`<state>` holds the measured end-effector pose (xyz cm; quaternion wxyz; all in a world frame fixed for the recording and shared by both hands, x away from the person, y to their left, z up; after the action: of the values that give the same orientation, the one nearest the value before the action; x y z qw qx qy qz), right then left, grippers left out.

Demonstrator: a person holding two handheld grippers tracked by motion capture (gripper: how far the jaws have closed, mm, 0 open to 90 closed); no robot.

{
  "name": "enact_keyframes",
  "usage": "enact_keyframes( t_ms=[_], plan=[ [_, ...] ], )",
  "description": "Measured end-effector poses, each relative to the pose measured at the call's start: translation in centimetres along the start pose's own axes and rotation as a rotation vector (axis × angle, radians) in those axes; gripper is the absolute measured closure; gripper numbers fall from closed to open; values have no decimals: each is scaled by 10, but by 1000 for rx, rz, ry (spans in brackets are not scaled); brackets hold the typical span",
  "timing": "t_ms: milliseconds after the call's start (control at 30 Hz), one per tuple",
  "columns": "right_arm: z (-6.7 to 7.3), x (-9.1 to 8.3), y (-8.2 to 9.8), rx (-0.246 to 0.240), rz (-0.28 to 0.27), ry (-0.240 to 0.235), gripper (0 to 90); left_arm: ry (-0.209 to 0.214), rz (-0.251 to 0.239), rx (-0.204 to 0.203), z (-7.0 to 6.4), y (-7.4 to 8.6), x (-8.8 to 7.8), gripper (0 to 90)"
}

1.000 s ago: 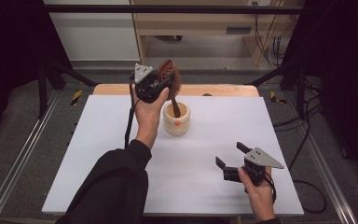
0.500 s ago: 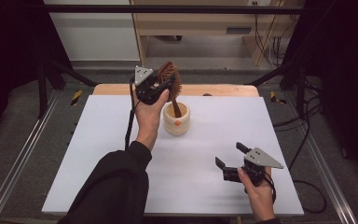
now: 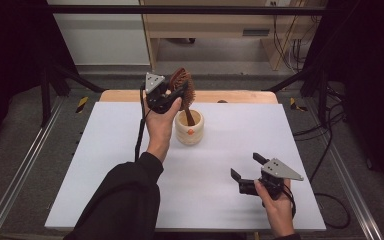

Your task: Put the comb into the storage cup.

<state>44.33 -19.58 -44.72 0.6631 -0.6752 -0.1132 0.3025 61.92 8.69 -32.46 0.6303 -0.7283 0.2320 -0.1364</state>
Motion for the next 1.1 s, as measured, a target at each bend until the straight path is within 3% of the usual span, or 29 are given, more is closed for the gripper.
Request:
enact_keyframes(
  t_ms=[867, 1100],
  plan=[
    [2, 1, 1, -1, 5, -5, 43, -6, 5, 1, 2, 8, 0, 520],
    [1, 0, 0, -5, 4, -3, 43, -11, 12, 31, -1, 13, 1, 519]
  ],
)
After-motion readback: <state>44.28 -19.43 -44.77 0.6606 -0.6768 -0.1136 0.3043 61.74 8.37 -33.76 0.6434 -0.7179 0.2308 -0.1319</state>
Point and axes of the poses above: each handheld gripper's, and its own axes: x roughly forward along the jaws, y roughly out of its underside, z roughly to its left, the point moved 3 cm from there along x, roughly forward along the jaws, and after that the axes turned 1 degree about x, right-handed, at the moved point
